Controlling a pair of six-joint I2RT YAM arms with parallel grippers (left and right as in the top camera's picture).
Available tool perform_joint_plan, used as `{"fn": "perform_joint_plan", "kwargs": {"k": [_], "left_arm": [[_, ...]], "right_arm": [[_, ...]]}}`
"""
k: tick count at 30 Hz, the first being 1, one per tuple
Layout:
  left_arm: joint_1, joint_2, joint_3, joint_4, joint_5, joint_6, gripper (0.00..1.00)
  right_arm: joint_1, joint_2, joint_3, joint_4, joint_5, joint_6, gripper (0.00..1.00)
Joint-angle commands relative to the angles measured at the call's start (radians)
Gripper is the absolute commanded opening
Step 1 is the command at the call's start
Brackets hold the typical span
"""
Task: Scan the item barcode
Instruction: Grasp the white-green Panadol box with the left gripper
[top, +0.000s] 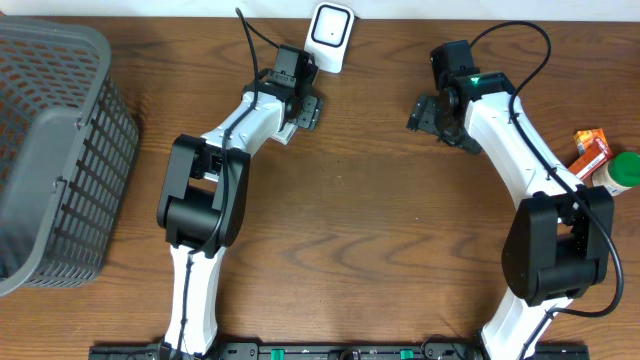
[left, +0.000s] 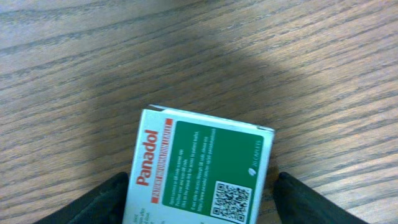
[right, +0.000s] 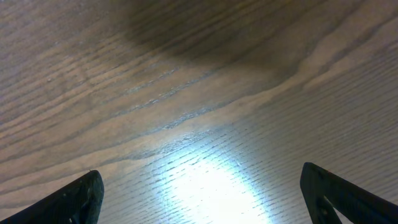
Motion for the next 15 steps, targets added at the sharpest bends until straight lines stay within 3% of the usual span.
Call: {"fn": "perform_joint_plan", "kwargs": {"k": [1,9,15], "left_arm": [[0.003,0.041,0.006,-0.023,-0.051,0.028,0.65],[0.002,0.039,0.006,-0.075,-0.082,0.028,0.53],[0.002,0.009,0.006,-0.145,-0.082,0.027,0.51]], "right_arm": [[-0.011,-0.025,0.007,-0.002,-0.002,-0.012,0.96],[-0.011,-0.025,0.007,-0.002,-0.02,-0.012,0.95],[-0.011,-0.025,0.007,-0.002,-0.021,-0.012,0.95]]}}
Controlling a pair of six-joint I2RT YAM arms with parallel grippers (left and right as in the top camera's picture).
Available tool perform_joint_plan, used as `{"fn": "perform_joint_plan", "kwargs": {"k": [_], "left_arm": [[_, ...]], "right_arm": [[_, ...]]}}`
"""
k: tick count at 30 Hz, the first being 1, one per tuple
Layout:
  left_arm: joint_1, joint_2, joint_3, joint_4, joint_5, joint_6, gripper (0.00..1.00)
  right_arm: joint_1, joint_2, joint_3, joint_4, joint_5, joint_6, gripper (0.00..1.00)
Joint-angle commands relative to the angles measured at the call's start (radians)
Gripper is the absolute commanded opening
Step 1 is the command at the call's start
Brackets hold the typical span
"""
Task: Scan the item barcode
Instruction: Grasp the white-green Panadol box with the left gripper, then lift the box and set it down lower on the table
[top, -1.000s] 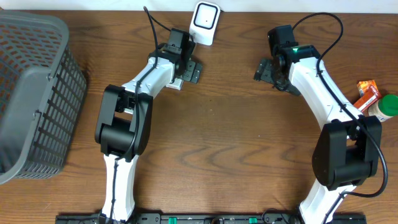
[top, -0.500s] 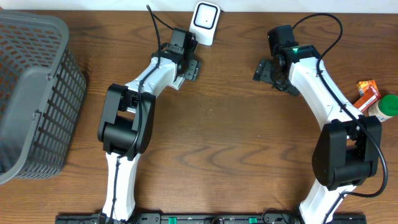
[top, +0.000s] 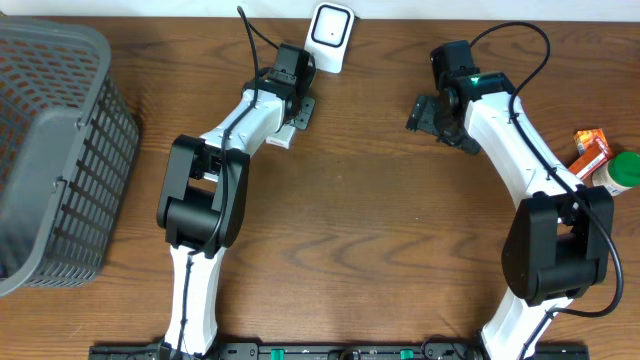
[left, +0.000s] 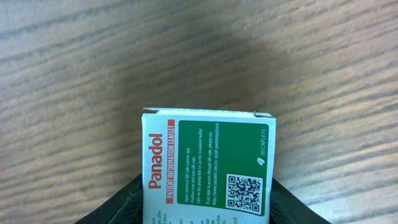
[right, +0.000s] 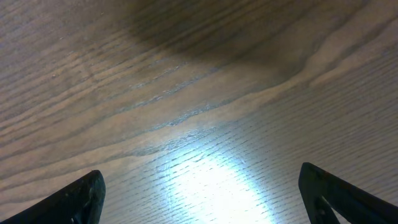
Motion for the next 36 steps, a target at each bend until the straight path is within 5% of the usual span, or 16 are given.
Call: {"fn": "perform_joint_plan", "kwargs": {"k": [1,9,19,24,29,36], "left_arm": [[0.002,-0.001,-0.017,-0.062,-0.032,0.008,0.51],[0.002,-0.181,-0.017,-0.19,-0.027,-0.163,0.48],[0.002,-0.359,-0.017,-0.28,0.224,-0.425,0.48],[-0.004,-0.354,-0.047,-0.343,0.289,-0.374,0.47],[-0.029,-0.354,-0.084,-0.408,0.303,-0.224,0.48],[-0.075,-0.352,-0.091,-0.38,0.496,-0.109,0.48]], "right_arm": [[-0.011,-0.025,0.007,-0.003,-0.002,-0.012,0.95],[-0.011,-0.025,0.007,-0.013,-0.103,-0.013,0.99],[-0.048,-0.025,-0.044,-0.076,-0.384,-0.083,0.99],[-0.124,-0.025,-0.154,-0.069,-0.425,-0.12,0.99],[-0.256,-0.025,-0.282,-0.011,-0.725,-0.33,0.99],[-0.319,-0.025,-0.356,0.045,-1.023,-0.415,0.99]]}}
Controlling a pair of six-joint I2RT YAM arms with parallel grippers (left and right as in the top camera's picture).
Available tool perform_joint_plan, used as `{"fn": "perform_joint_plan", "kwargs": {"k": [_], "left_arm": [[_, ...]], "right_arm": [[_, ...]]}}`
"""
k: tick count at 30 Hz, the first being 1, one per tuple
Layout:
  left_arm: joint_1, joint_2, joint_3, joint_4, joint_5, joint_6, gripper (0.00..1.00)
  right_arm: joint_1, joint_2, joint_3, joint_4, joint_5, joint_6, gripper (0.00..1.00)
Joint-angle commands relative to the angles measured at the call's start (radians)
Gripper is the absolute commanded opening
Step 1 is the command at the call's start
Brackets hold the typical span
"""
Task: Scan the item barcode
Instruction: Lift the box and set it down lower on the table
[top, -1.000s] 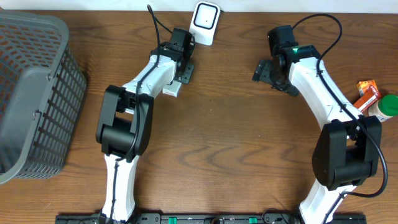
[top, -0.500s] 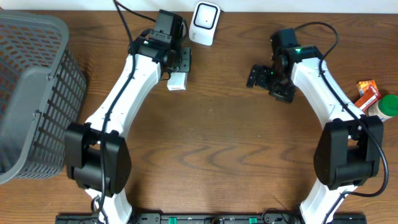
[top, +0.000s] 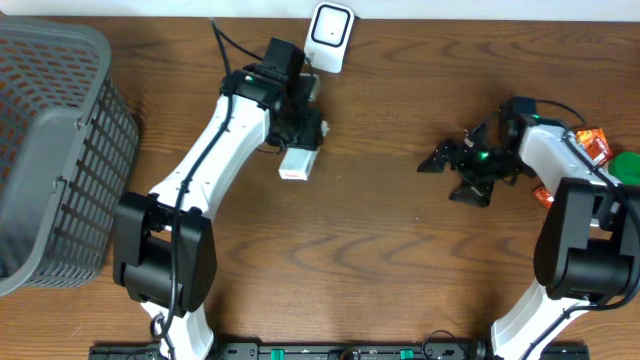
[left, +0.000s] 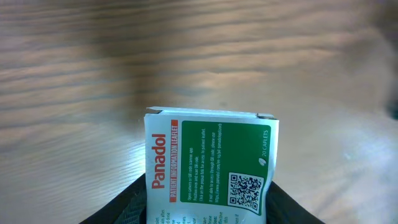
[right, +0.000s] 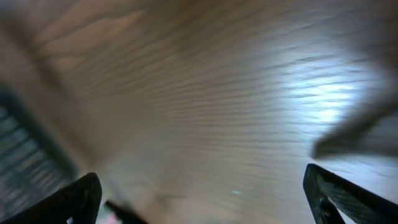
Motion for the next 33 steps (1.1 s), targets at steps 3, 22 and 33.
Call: {"fn": "perform_joint_plan", "kwargs": {"k": [3,22,33], "left_arm": [[-0.052,0.013,-0.022,0.054,0.113,0.13,0.48],[-0.222,0.017,-0.331,0.329,0.023,0.146,0.75],[-0.109,-0.164,-0.307,0.285,0.022,0.063,0.85]], "right_arm": [[0.003,-0.024,-0.043,0.036,-0.197,-0.077,0.99],[-0.066,-0.024,-0.056,-0.057,-0.029,-0.176,0.99],[-0.033,-0.024,-0.056,-0.064,-0.042,-0.337,0.99]]}}
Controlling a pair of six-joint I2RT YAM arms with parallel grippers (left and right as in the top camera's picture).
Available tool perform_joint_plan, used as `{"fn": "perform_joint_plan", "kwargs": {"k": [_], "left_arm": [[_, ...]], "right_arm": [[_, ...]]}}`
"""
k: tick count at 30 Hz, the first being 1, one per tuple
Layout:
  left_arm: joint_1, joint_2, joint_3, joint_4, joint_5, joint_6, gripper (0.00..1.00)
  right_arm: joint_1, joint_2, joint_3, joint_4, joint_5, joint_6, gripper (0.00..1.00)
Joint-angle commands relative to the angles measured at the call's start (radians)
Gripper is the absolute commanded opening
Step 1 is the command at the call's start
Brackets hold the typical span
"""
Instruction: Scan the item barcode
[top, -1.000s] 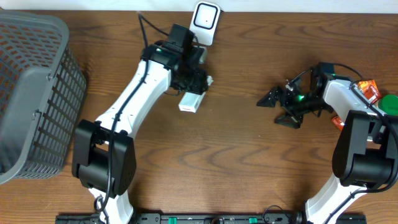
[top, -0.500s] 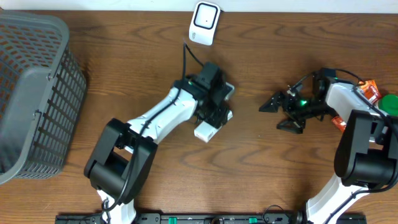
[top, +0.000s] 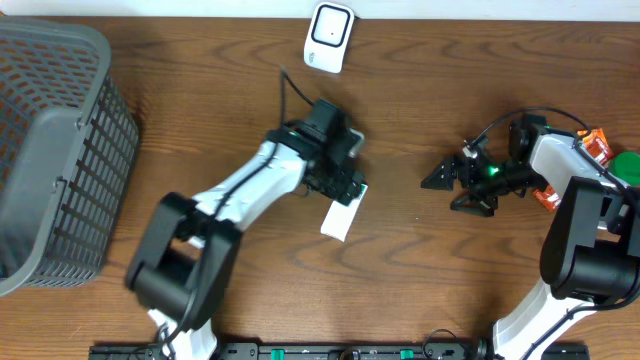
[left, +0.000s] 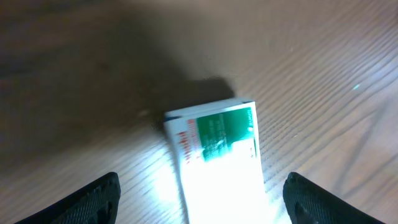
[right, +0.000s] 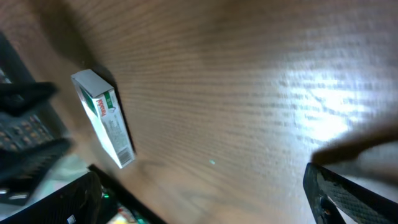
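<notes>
The green and white Panadol box (top: 340, 218) lies flat on the wood table near its middle. In the left wrist view the box (left: 214, 140) is partly washed out by glare. My left gripper (top: 345, 186) hovers just behind it, and in its wrist view the left gripper (left: 199, 202) is open, its fingers (left: 93, 199) apart from the box's sides. The white scanner (top: 329, 24) stands at the back edge. My right gripper (top: 447, 184) is open and empty at mid right, and its wrist view shows the box (right: 104, 118) at a distance.
A grey mesh basket (top: 55, 130) fills the left side of the table. At the far right, beside the right arm, lie an orange packet (top: 590, 146) and a green-capped bottle (top: 624, 168).
The left gripper has moved from just in front of the scanner to the table's middle and has opened. The box now lies on the table. The right gripper stays at the right.
The left gripper first stood open round the box by the scanner, then shut on it. Later it held the box just in front of the scanner, while the right arm had moved to the right. Now the box lies released mid-table.
</notes>
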Motion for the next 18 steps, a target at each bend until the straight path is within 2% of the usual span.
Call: {"fn": "perform_joint_plan", "kwargs": {"k": [1,5,8,12,14,18], "left_arm": [[0.066,-0.159,0.025,-0.013,-0.008,-0.065,0.85],[0.169,-0.292,0.024,-0.07,-0.041,-0.127,0.85],[0.25,-0.363,0.024,-0.113,-0.04,-0.129,0.85],[0.334,-0.402,0.024,-0.185,-0.04,-0.129,0.85],[0.357,-0.403,0.02,-0.222,-0.04,-0.129,0.85],[0.368,-0.403,-0.009,-0.25,-0.04,-0.129,0.85]], "right_arm": [[0.033,-0.024,-0.005,0.027,0.011,-0.027,0.99],[0.094,-0.025,-0.003,0.065,0.202,0.201,0.99],[0.177,-0.025,0.002,0.067,0.354,0.323,0.99],[0.294,-0.025,0.024,0.068,0.366,0.41,0.99],[0.343,-0.025,0.051,0.089,0.365,0.364,0.99],[0.415,-0.025,0.134,0.135,0.349,-0.016,0.99]]}}
